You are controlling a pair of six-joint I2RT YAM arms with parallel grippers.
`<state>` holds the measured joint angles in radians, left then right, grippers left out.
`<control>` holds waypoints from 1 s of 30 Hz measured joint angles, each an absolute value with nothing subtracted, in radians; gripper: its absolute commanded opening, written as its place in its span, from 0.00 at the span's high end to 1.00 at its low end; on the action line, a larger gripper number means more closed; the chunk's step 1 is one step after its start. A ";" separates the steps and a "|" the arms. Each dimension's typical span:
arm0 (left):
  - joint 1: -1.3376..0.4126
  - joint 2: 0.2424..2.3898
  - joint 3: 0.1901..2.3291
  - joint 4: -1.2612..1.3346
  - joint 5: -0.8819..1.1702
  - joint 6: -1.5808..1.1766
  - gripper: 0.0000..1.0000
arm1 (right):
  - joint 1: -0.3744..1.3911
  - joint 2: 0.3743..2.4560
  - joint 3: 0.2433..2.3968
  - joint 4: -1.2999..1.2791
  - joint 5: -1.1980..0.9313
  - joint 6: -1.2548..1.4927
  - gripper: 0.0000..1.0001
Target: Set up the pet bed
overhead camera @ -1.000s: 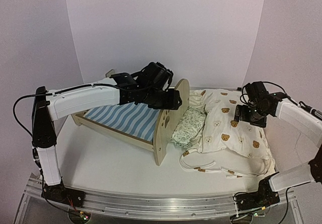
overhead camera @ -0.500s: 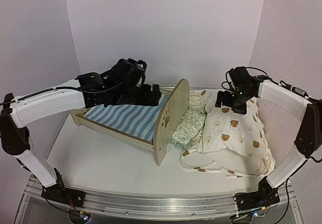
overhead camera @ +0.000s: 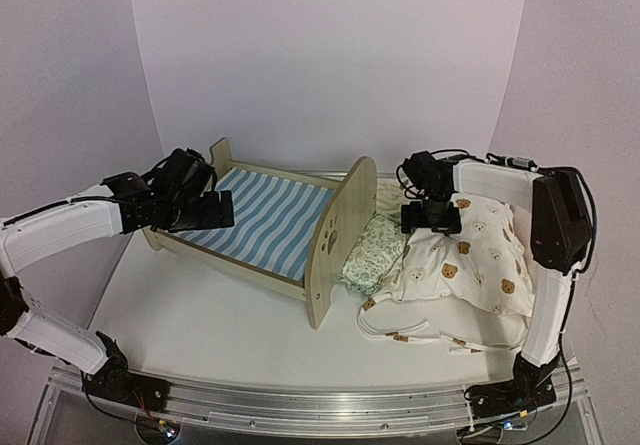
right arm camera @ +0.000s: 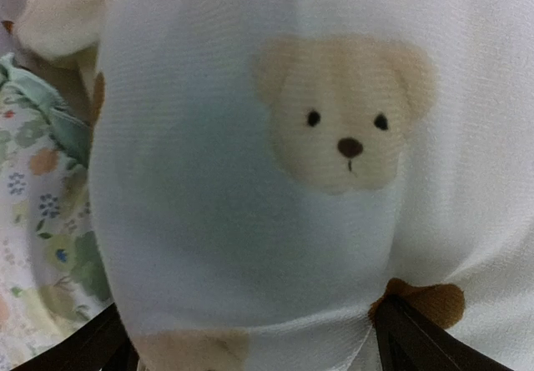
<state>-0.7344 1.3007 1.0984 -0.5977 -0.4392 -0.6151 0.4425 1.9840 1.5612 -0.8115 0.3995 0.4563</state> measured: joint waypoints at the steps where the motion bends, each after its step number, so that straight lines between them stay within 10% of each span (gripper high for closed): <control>1: -0.734 1.288 1.093 -0.595 -0.438 -0.617 0.04 | 0.444 1.998 1.564 -0.820 0.422 0.454 0.12; 10: -0.734 1.255 1.057 -0.574 -0.413 -0.620 0.05 | 0.451 2.041 1.565 -0.855 0.572 0.397 0.97; 30: -0.734 1.126 0.998 -0.572 -0.311 -0.577 0.06 | 0.456 1.730 1.859 -0.866 0.626 0.062 1.00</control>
